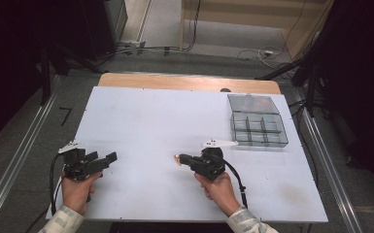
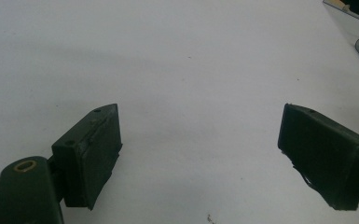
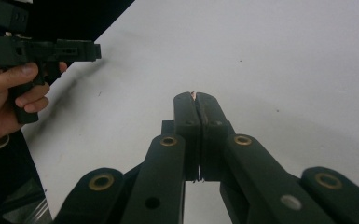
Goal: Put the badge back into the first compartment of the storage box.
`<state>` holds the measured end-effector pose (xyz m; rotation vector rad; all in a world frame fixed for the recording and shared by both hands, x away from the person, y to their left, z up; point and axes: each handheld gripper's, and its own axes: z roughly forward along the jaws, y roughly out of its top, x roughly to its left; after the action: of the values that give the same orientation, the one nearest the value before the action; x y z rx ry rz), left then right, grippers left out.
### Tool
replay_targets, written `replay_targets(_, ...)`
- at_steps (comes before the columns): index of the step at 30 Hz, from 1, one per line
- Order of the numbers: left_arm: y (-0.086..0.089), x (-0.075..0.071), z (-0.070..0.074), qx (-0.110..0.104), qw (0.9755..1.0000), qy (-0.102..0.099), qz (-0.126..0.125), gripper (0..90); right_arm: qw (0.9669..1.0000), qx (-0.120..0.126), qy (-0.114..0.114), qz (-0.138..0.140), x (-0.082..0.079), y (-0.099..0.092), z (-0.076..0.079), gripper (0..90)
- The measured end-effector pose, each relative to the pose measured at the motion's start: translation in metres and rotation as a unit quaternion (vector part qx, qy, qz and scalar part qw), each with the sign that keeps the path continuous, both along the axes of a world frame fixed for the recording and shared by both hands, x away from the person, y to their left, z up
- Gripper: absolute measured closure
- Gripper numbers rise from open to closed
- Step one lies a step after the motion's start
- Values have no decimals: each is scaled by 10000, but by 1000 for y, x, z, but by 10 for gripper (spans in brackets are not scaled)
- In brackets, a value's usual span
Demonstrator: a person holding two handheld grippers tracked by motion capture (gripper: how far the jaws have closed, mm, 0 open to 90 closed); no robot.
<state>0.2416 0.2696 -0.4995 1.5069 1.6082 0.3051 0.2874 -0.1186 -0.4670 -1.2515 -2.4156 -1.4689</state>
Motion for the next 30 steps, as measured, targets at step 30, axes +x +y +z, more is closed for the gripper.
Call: replay_targets(30, -2, 0, 0, 15, 10000, 11, -54, 137, 9987, 142, -110, -484, 26, -31, 12, 865)
